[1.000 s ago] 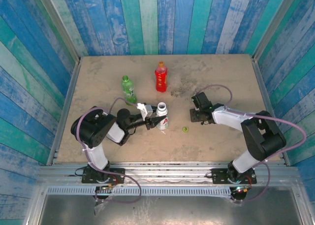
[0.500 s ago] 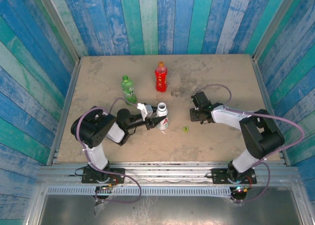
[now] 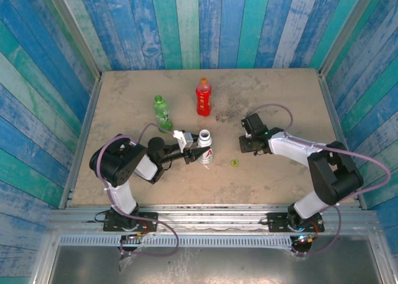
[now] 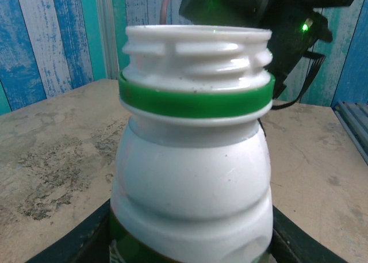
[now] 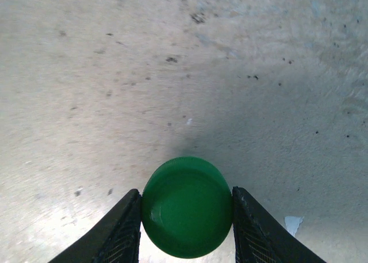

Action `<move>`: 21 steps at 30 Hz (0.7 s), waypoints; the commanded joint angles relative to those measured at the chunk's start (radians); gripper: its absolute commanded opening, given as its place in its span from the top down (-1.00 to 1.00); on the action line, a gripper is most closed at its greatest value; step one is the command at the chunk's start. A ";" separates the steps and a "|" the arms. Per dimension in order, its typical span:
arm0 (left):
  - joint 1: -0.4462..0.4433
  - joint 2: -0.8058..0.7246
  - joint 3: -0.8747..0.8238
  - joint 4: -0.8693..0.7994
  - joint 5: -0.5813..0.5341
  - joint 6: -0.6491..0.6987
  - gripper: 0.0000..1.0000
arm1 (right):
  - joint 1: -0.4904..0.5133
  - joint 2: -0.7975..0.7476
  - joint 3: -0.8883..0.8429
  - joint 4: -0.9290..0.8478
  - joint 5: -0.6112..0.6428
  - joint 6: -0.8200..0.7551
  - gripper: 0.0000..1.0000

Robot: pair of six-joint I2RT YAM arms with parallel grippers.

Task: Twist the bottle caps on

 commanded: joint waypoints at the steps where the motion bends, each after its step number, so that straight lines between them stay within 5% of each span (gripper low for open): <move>1: 0.002 0.020 0.005 -0.008 0.012 0.014 -0.07 | 0.036 -0.052 0.064 -0.110 -0.038 -0.047 0.19; 21: 0.004 0.018 0.012 -0.031 0.011 0.021 -0.08 | 0.248 -0.200 0.464 -0.341 -0.214 -0.084 0.20</move>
